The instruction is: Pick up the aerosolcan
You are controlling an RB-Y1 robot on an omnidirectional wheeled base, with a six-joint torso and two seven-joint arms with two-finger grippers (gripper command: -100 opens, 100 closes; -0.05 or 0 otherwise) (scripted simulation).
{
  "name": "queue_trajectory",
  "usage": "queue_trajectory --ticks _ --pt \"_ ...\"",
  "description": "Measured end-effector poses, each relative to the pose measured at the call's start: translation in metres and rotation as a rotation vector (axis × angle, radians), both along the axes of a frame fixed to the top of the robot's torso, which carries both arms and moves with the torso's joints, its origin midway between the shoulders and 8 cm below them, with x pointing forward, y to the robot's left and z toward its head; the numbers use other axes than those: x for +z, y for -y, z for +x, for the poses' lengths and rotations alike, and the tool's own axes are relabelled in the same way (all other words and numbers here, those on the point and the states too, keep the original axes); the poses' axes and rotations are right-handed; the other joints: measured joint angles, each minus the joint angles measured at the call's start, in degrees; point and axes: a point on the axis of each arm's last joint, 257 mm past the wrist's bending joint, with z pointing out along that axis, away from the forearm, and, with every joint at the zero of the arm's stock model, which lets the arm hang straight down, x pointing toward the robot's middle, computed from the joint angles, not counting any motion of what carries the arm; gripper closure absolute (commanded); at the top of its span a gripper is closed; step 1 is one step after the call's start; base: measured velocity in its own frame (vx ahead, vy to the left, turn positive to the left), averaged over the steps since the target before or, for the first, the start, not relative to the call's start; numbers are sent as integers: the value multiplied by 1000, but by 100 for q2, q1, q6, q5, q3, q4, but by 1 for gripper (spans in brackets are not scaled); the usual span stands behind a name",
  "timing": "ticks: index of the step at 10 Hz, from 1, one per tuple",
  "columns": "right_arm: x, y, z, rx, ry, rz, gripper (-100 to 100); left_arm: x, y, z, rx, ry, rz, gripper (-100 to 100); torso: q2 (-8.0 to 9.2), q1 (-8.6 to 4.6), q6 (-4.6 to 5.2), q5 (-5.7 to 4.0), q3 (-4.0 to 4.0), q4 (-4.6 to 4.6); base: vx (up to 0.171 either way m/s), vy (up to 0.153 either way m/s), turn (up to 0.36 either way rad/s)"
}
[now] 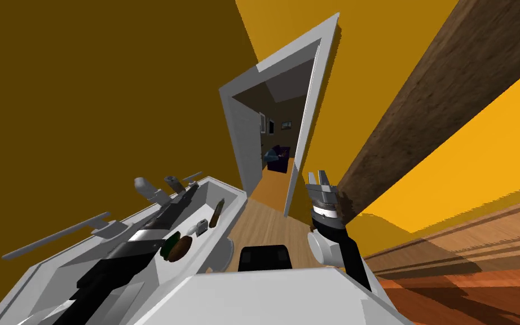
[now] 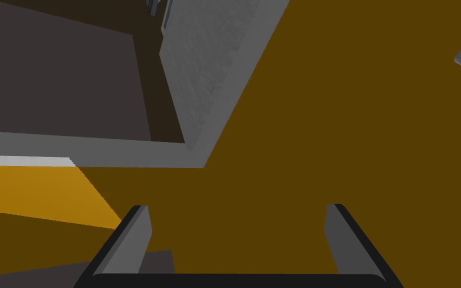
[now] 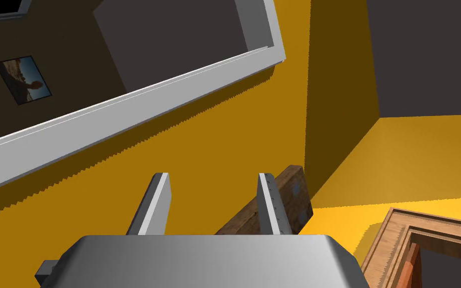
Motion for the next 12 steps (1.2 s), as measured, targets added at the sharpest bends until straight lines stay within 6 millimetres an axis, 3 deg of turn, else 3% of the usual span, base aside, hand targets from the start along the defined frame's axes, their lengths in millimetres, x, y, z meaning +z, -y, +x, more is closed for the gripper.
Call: queue_trajectory --ticks 8,12 --pt "0 0 0 0 0 0 0 -52 -44 -16 106 -274 221 -100 -25 -39 -3 -9 -15 -6 -37 85 -388" --pt "0 0 0 0 0 0 0 -90 -63 -29 129 -447 319 -100 -34 -35 -12 -7 -19 -7 -27 75 -436"
